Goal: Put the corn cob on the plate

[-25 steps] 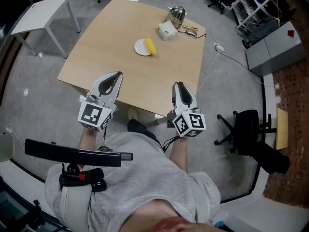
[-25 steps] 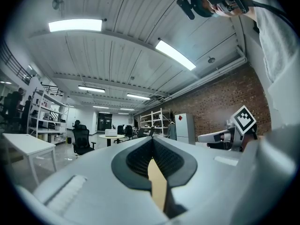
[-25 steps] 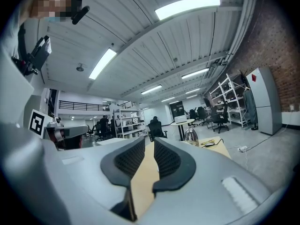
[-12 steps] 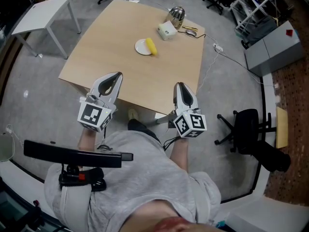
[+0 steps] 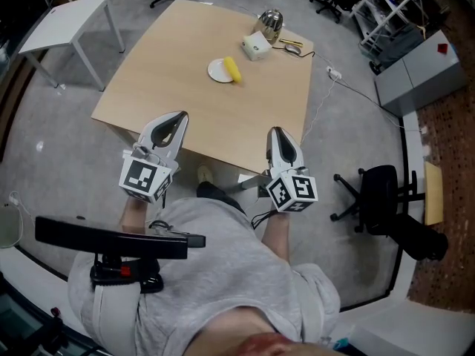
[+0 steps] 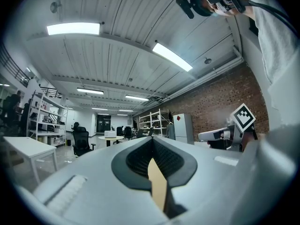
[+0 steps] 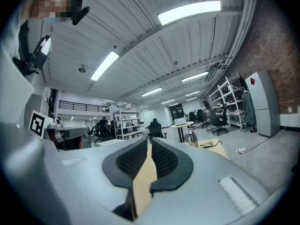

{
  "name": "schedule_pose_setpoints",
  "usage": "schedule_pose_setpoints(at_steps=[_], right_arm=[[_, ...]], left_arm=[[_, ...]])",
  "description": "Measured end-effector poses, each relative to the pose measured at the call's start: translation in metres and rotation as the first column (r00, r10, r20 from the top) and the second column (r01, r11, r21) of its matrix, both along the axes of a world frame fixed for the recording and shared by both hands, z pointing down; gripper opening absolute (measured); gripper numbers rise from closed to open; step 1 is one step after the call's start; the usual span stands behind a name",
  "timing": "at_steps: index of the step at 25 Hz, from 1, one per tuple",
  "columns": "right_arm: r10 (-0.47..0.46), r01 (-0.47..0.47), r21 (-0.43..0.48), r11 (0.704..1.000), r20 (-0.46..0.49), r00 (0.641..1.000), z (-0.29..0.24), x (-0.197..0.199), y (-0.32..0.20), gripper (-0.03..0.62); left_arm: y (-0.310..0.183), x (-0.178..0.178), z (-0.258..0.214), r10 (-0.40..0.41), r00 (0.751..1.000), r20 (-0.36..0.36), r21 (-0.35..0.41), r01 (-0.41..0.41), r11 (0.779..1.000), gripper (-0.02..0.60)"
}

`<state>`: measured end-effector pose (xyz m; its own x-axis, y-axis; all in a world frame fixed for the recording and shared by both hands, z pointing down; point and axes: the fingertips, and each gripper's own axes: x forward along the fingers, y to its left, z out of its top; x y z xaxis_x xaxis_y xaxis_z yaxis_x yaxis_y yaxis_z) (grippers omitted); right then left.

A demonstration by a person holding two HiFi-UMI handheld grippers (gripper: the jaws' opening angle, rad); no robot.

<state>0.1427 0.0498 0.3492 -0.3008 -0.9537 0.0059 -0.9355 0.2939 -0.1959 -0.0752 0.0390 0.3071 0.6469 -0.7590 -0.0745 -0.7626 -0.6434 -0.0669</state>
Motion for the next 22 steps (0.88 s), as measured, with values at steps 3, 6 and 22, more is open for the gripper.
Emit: schedule_pose_setpoints(at_steps=[3, 6, 22], right_arm=[[0.007, -0.007, 0.005, 1.000, 0.000, 1.000, 0.000, 0.000, 0.004, 0.016], [0.009, -0.009, 0.005, 1.000, 0.009, 1.000, 0.003, 0.000, 0.007, 0.006], [-0.004, 0.004, -0.010, 1.000, 0.004, 1.000, 0.006, -0.006, 0.001, 0.006]], left_arm=[[0.004, -0.001, -0.002, 0.000, 1.000, -0.001, 0.011, 0.000, 1.000, 0.020], [0.005, -0.002, -0.002, -0.004, 1.000, -0.003, 0.016, 0.004, 1.000, 0.020], [0.000, -0.002, 0.001, 0.001, 1.000, -0.002, 0.005, -0.001, 1.000, 0.020]])
